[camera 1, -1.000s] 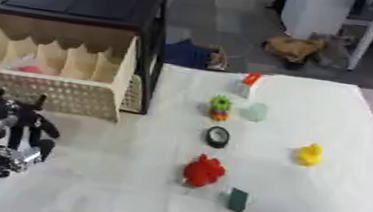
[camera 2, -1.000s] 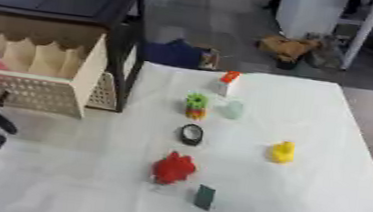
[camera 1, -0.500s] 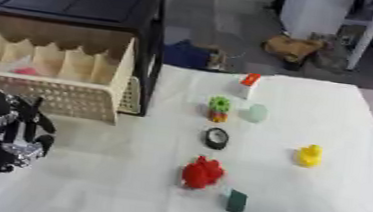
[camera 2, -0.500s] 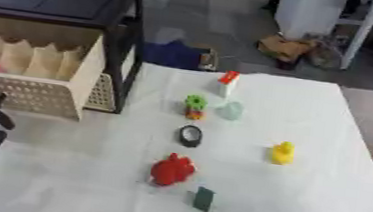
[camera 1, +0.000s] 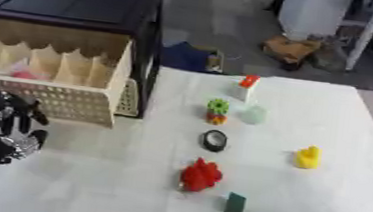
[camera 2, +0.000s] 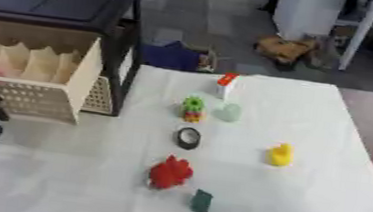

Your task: Pick up objects from table and place into drawer.

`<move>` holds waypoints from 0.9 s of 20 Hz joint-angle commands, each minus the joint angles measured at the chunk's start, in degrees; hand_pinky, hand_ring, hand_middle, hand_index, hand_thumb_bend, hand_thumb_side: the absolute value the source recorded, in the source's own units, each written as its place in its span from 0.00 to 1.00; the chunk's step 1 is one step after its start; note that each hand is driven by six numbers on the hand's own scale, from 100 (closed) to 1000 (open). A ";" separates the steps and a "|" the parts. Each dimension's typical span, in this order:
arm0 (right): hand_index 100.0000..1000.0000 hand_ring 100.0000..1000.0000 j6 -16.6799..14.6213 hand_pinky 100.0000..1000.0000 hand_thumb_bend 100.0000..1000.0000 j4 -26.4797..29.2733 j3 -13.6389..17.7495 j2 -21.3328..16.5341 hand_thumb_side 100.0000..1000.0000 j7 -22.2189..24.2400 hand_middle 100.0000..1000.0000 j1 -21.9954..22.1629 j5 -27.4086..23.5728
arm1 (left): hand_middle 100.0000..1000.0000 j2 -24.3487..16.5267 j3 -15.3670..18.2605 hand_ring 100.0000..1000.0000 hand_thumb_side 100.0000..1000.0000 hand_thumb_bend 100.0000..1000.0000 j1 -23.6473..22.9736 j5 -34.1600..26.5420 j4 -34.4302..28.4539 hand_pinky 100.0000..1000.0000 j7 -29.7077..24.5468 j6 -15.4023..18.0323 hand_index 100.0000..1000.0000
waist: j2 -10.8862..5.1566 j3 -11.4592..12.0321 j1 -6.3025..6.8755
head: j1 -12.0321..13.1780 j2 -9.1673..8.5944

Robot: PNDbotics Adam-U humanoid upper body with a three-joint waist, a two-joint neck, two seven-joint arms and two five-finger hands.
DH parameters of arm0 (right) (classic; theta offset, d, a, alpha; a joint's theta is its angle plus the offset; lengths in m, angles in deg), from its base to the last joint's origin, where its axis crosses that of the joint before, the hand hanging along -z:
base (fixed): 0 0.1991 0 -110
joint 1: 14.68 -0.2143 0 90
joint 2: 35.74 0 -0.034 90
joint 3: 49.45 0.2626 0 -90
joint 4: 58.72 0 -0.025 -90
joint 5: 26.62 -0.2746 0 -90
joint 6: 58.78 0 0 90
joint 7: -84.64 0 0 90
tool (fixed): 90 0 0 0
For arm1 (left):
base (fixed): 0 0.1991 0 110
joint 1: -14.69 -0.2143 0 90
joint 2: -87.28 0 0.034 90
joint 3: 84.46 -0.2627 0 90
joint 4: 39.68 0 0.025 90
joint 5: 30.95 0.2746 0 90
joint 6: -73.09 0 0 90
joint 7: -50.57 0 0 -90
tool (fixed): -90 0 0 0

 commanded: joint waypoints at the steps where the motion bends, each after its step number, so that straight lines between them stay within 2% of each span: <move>1: 0.84 0.61 0.09 0.60 0.00 0.92 0.33 -0.75 0.87 0.22 0.59 -0.43 0.00 | 0.64 -0.80 0.50 0.62 1.00 0.00 1.39 1.06 0.64 0.31 0.42 0.39 0.87 | -0.62 -0.10 0.02 | 0.18 -0.91; 5: 0.84 0.61 0.11 0.60 0.00 0.92 0.37 -0.66 0.87 0.24 0.59 -0.51 0.01 | 0.68 -0.38 0.42 0.66 1.00 0.00 1.98 1.69 1.56 0.34 1.11 0.69 0.89 | -0.51 -0.22 -0.01 | 0.32 -1.18; 9: 0.84 0.61 0.10 0.60 0.00 0.92 0.43 -0.58 0.87 0.19 0.59 -0.51 0.01 | 0.70 0.13 0.31 0.67 1.00 0.00 2.51 2.32 2.68 0.30 1.46 0.90 0.90 | -0.43 -0.33 -0.08 | 0.40 -1.50; 18: 0.84 0.61 0.21 0.60 0.00 0.92 0.54 -0.41 0.87 0.20 0.58 -0.56 0.05 | 0.72 1.35 0.39 0.69 1.00 0.00 4.15 3.61 4.48 0.31 2.42 1.27 0.91 | -0.12 -0.61 -0.16 | 0.74 -1.91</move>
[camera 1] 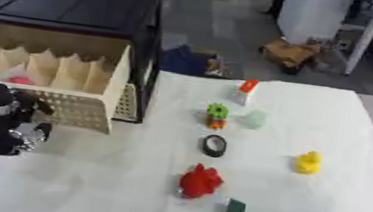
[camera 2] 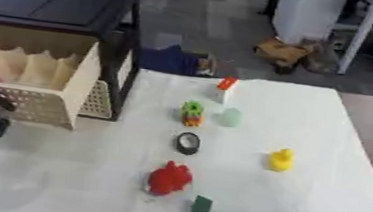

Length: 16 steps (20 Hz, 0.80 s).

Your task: Pick up objects from table and place into drawer.

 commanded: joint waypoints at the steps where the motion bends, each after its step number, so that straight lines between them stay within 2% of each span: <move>1: 0.84 0.61 0.06 0.60 0.00 0.92 0.55 -0.89 0.87 0.07 0.58 -0.42 0.06 | 0.72 -0.64 0.56 0.69 1.00 0.00 1.29 0.94 0.68 0.31 0.66 0.05 0.91 | -0.52 -0.12 -0.10 | 0.27 -0.68; 16: 0.84 0.61 0.10 0.60 0.00 0.92 0.76 -0.56 0.86 -0.03 0.58 -0.55 0.32 | 0.78 1.39 1.09 0.72 1.00 0.00 3.46 -0.13 3.28 0.35 3.86 -0.26 0.91 | 0.19 -0.62 -0.08 | 0.25 -0.83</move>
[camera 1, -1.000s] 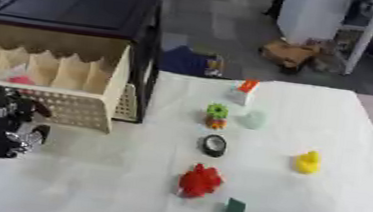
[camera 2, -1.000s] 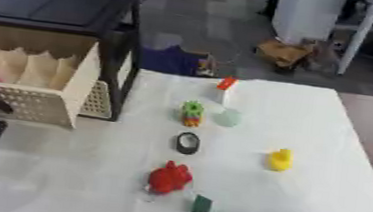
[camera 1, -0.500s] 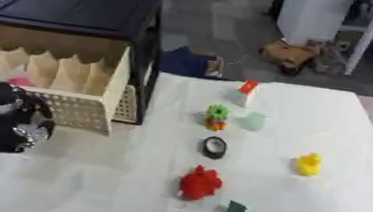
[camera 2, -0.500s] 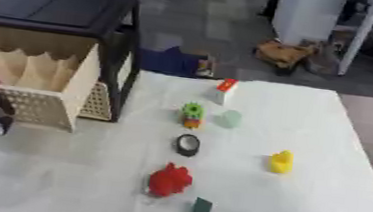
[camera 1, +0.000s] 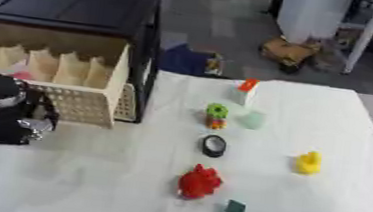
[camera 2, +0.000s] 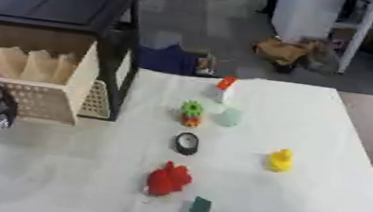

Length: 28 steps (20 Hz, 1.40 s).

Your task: Pick up objects from table and place into drawer.

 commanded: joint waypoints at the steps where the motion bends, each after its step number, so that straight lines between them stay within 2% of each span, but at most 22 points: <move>1: 0.84 0.61 0.05 0.60 0.00 0.92 0.72 -0.99 0.86 0.00 0.58 -0.48 0.25 | 0.78 -0.50 0.90 0.72 1.00 0.00 1.23 -0.23 0.54 0.35 0.84 -0.14 0.91 | -0.49 -0.21 -0.10 | 0.08 -0.64; 22: 0.84 0.61 -0.25 0.61 0.00 0.92 0.60 -0.90 0.87 0.33 0.58 -0.99 0.54 | 0.79 2.57 1.83 0.73 1.00 0.00 6.51 3.44 7.76 0.35 5.59 0.58 0.92 | 0.72 -1.31 -0.03 | 0.83 -2.16; 25: 0.84 0.61 -0.24 0.61 0.00 0.92 0.56 -0.87 0.87 0.43 0.58 -1.09 0.57 | 0.80 3.32 2.08 0.74 1.00 0.00 7.49 4.29 9.26 0.36 6.29 0.67 0.92 | 0.87 -1.42 0.00 | 0.90 -2.47; 28: 0.84 0.61 -0.20 0.61 0.00 0.92 0.56 -0.82 0.87 0.50 0.57 -1.13 0.65 | 0.82 3.89 2.24 0.77 1.00 0.00 8.37 5.32 10.72 0.42 7.21 1.24 0.94 | 1.05 -1.64 0.08 | 1.03 -2.73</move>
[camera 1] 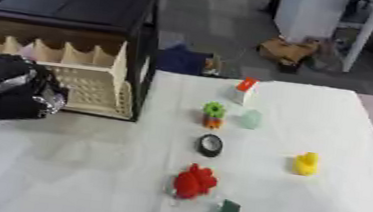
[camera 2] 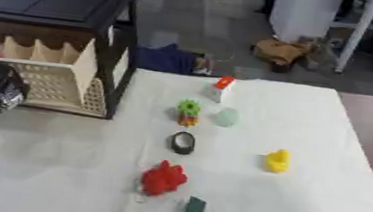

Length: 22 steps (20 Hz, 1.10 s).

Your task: Pick up objects from table and place into drawer.

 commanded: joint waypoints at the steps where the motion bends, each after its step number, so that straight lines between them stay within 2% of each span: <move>1: 0.84 0.61 -0.20 0.61 0.00 0.92 0.56 -0.83 0.87 0.36 0.57 -0.60 0.39 | 0.82 -0.26 1.08 0.77 1.00 0.00 1.56 1.44 1.61 0.42 1.22 0.43 0.94 | -0.53 -0.33 0.07 | 0.25 -0.96; 9: 0.85 0.60 -0.16 0.61 0.00 0.92 0.63 -0.62 0.87 0.41 0.57 -0.61 0.65 | 0.78 0.38 1.05 0.74 1.00 0.00 1.79 1.12 2.45 0.38 0.91 1.41 0.92 | -0.03 -0.58 0.16 | 0.16 -0.73; 22: 0.85 0.61 -0.17 0.61 0.00 0.92 0.61 -0.87 0.86 0.44 0.57 -0.49 0.61 | 0.77 -4.37 2.69 0.75 1.00 0.00 -0.28 3.36 -1.01 0.38 -3.64 0.59 0.90 | -0.27 0.00 0.35 | -0.22 -0.85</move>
